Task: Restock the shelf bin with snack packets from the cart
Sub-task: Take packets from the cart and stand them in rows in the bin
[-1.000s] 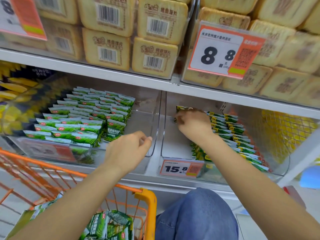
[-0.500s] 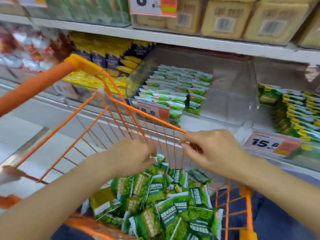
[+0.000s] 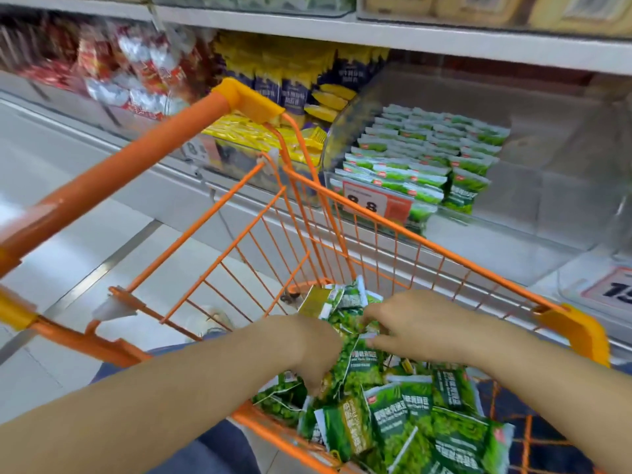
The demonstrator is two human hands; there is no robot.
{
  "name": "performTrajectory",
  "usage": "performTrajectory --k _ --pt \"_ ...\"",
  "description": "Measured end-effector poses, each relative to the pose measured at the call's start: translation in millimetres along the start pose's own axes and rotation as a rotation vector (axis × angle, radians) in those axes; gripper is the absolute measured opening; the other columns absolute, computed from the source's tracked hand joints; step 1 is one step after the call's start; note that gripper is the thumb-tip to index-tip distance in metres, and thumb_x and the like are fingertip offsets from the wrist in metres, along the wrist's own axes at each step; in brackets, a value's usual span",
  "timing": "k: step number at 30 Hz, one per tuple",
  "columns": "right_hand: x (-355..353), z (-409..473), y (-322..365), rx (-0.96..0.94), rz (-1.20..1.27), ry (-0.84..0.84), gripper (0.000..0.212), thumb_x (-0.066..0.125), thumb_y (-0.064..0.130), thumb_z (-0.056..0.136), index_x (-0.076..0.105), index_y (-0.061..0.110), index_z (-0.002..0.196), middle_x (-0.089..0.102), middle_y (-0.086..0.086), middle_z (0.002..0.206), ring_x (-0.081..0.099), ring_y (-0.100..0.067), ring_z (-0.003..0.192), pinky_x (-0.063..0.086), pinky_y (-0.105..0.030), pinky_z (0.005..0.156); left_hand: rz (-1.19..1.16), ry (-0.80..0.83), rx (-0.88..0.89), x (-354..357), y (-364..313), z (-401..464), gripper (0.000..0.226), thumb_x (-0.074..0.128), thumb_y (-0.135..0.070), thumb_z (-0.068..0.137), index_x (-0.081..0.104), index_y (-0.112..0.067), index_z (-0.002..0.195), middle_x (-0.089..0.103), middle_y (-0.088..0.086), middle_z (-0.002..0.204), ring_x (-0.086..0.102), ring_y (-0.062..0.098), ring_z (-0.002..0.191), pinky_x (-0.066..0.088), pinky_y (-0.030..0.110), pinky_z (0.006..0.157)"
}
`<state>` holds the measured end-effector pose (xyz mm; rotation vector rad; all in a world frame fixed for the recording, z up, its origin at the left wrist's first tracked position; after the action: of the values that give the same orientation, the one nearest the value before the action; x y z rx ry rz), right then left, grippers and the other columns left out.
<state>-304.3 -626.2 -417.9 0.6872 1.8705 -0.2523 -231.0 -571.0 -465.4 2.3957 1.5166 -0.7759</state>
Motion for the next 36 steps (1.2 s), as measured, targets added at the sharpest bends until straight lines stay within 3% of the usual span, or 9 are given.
performTrajectory --k 4,8,10,13,16,21,26,32,36 --pt "-24.9 -2.2 -5.6 0.017 0.381 -0.066 0.039 0.044 0.055 0.094 0.058 0.030 0.121 0.064 0.009 0.101 0.059 -0.009 0.087 0.049 -0.029 0.077 -0.484 -0.225 0.060 -43.5 16.6 -18.2 0.025 0.065 -0.028 0.090 0.051 -0.015 0.074 0.041 -0.003 0.060 0.036 0.015 0.053 0.031 0.028 0.055" --pt "-41.5 -8.9 -11.1 0.010 0.610 -0.120 0.044 0.060 0.048 0.088 0.053 0.034 0.129 0.062 0.024 0.080 0.055 0.014 0.070 0.040 -0.009 0.062 -0.928 -0.494 0.133 -76.2 32.4 -39.4 0.015 0.075 -0.028 0.082 0.062 -0.022 0.087 0.063 0.004 0.091 0.062 0.021 0.079 0.050 0.039 0.073" --pt "-47.8 -10.6 -21.6 0.041 0.714 -0.195 0.039 0.068 0.039 0.085 0.061 0.030 0.122 0.056 0.017 0.055 0.055 0.009 0.055 0.036 -0.011 0.055 -1.136 -0.653 0.091 -83.5 48.0 -48.8 0.025 0.079 -0.024 0.078 0.058 -0.020 0.093 0.064 0.000 0.092 0.063 0.014 0.071 0.051 0.035 0.069" --pt "-62.7 -16.7 -37.8 0.071 1.019 -0.356 0.015 0.071 0.025 0.084 0.068 0.024 0.098 0.062 -0.008 0.061 0.062 -0.013 0.062 0.055 -0.024 0.063 -1.403 -0.896 0.115 -95.1 64.2 -67.5 0.029 0.077 -0.024 0.078 0.056 -0.014 0.096 0.068 0.004 0.083 0.067 0.019 0.077 0.053 0.040 0.077" --pt "-77.5 -28.5 -49.1 0.066 1.316 -0.511 0.013 0.070 0.017 0.082 0.069 0.014 0.094 0.071 0.002 0.067 0.066 -0.008 0.064 0.057 -0.023 0.064 -1.539 -0.920 0.230 -105.5 56.4 -80.8 0.034 0.074 -0.030 0.078 0.062 -0.013 0.105 0.074 0.007 0.096 0.070 0.023 0.091 0.056 0.036 0.083" --pt "-99.7 -59.9 -73.4 0.107 1.417 -0.702 0.009 0.071 0.012 0.078 0.066 0.014 0.085 0.072 0.000 0.074 0.069 -0.014 0.068 0.055 -0.021 0.060 -1.459 -1.162 0.268 -146.2 35.6 -103.1 0.008 0.069 -0.012 0.084 0.064 -0.012 0.090 0.071 -0.002 0.069 0.069 0.010 0.069 0.059 0.024 0.069" --pt "-120.4 -114.4 -106.3 0.147 1.023 -0.791 0.021 0.075 0.016 0.079 0.066 0.028 0.094 0.071 0.005 0.090 0.065 -0.008 0.083 0.053 -0.024 0.069 -1.013 -1.272 0.300 -207.4 -16.1 -97.3 0.018 0.075 -0.017 0.082 0.063 -0.030 0.079 0.068 -0.006 0.072 0.065 0.004 0.065 0.055 0.019 0.064" --pt "-103.0 -189.3 -192.8 0.460 0.842 -0.901 0.021 0.080 0.015 0.074 0.061 0.025 0.075 0.064 0.004 0.070 0.056 -0.006 0.061 0.043 -0.026 0.062 -0.388 -1.511 0.140 -259.8 -73.4 -57.9 0.030 0.046 -0.043 0.098 0.058 -0.024 0.117 0.067 -0.009 0.098 0.056 0.012 0.098 0.044 0.032 0.076" --pt "-90.6 -236.4 -254.7 0.623 0.925 -1.097 0.024 0.080 0.012 0.074 0.061 0.025 0.082 0.067 -0.001 0.082 0.059 -0.005 0.066 0.046 -0.026 0.069 -0.177 -1.299 -0.090 -254.7 -68.3 5.1 0.054 0.023 -0.053 0.100 0.051 -0.013 0.123 0.066 0.007 0.100 0.058 0.027 0.098 0.040 0.035 0.079"
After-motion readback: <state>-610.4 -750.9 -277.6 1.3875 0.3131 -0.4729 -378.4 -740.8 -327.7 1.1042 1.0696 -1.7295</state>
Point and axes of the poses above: each hand's wrist, its own z-axis towards the middle knuckle, its own x-axis out of the palm, y = z × x, the point moved 8 cm from there along z, towards the middle knuckle
